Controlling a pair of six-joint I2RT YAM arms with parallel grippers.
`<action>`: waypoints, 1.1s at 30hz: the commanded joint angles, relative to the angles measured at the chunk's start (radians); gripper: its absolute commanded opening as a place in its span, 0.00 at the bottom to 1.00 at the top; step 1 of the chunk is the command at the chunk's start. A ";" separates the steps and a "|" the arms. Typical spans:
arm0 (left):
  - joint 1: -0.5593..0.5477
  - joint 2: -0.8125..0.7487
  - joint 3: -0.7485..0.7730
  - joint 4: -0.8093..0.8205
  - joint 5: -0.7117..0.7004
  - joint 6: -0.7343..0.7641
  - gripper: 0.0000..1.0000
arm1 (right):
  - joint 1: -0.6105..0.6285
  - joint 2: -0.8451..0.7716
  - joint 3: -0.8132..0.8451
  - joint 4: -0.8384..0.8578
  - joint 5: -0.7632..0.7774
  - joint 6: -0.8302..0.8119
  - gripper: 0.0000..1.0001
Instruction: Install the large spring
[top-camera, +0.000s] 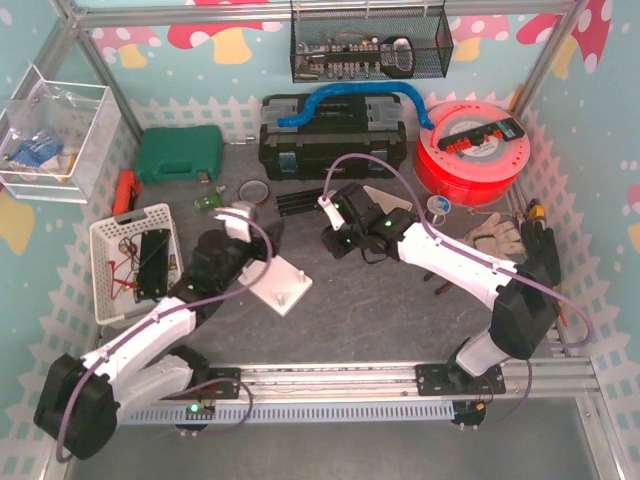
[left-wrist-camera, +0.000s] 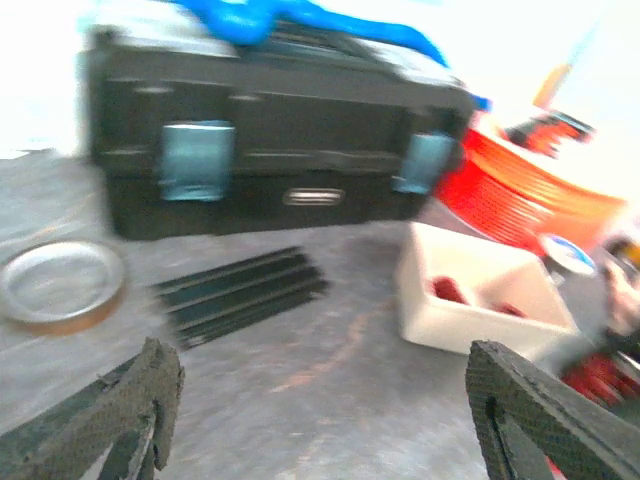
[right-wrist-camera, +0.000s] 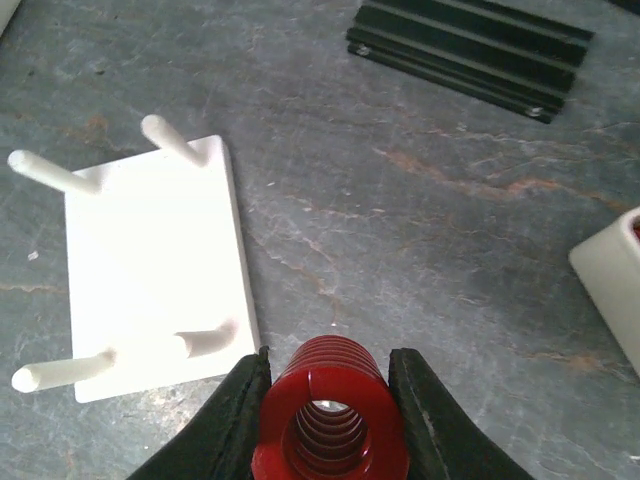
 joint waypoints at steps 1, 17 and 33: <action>0.199 -0.075 -0.021 -0.181 0.005 -0.269 0.80 | 0.044 0.016 0.031 0.007 -0.045 0.003 0.00; 0.420 -0.116 -0.054 -0.214 0.047 -0.382 0.99 | 0.163 0.148 0.088 0.013 -0.058 0.025 0.00; 0.422 -0.078 -0.079 -0.178 0.034 -0.386 0.99 | 0.174 0.267 0.084 0.035 -0.060 0.030 0.01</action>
